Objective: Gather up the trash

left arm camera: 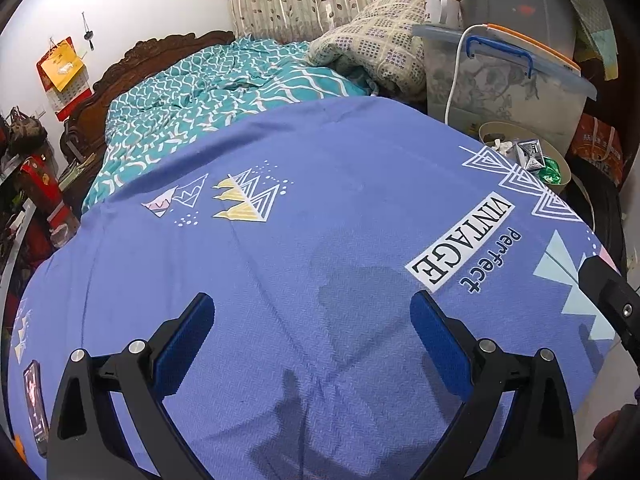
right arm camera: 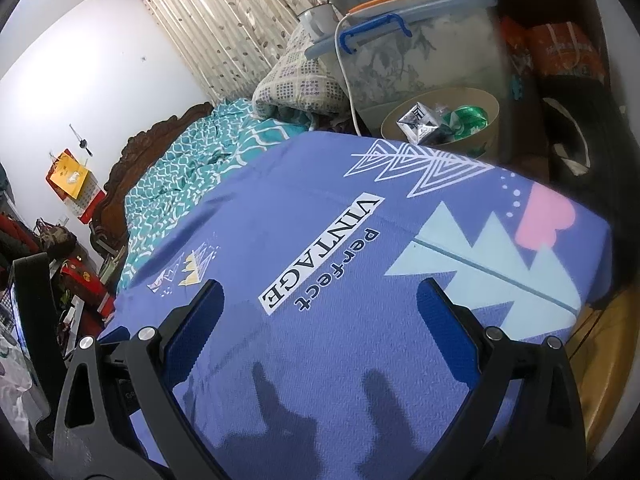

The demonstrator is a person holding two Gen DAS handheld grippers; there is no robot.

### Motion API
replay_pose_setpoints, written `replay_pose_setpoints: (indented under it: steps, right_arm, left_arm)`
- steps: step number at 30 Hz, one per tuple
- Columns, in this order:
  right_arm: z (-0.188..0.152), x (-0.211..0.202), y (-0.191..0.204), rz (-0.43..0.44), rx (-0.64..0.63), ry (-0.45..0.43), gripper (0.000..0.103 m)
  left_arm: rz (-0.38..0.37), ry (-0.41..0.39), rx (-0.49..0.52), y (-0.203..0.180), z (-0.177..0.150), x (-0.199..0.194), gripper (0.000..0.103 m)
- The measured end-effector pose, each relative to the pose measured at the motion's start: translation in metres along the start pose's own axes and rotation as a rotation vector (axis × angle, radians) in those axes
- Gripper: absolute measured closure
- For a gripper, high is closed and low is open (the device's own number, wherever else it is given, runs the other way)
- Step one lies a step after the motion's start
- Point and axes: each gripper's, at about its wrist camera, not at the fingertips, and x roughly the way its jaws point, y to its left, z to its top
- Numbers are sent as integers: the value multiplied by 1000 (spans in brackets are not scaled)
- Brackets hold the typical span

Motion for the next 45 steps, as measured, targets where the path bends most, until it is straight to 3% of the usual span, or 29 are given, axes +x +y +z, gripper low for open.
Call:
replay_pose_setpoints:
  steps: [13, 45]
  right_arm:
    - [-2, -5, 3, -13, -6, -21, 7]
    - [-9, 2, 4, -8, 4, 24, 7]
  left_arm:
    - [-34, -2, -14, 3, -2, -1, 9]
    - [-38, 119, -24, 6, -14, 24, 9]
